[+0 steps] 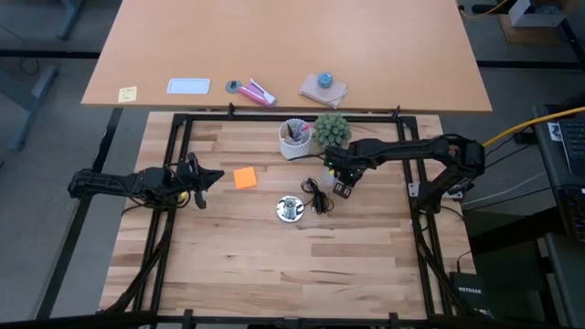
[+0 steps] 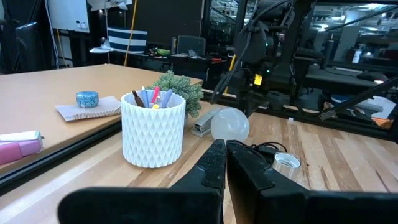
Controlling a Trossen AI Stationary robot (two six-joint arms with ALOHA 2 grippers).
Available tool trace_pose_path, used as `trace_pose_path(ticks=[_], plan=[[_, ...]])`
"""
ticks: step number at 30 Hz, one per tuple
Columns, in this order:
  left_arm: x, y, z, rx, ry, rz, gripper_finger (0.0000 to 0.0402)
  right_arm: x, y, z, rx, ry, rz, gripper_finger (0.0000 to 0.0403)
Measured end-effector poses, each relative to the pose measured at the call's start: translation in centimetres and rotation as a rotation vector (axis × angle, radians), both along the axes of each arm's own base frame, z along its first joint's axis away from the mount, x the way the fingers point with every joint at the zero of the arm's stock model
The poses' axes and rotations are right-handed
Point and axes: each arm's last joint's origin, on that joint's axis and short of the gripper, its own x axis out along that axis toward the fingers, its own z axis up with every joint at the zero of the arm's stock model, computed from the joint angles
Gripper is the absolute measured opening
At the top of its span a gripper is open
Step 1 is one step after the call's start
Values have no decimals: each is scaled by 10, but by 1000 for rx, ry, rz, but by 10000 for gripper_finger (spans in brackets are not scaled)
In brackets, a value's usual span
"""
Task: Screw lightbulb
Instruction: Insert the light bulb into the lamp socket
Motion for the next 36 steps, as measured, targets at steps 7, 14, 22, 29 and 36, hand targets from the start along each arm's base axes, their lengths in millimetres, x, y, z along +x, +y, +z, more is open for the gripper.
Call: trace_pose_path(ticks=[7,14,22,29,36], plan=[[0,0,0,0,0,0,5,0,0,0,-1,4,2,76],[0,0,0,0,0,0,5,0,0,0,15,0,5,76],[0,0,0,0,0,0,5,-3,0,0,-15,38,52,76],[0,0,0,0,0,0,5,-2,0,0,1,30,55,76],[0,0,0,0,0,0,5,-1,1,0,33,10,33,76]])
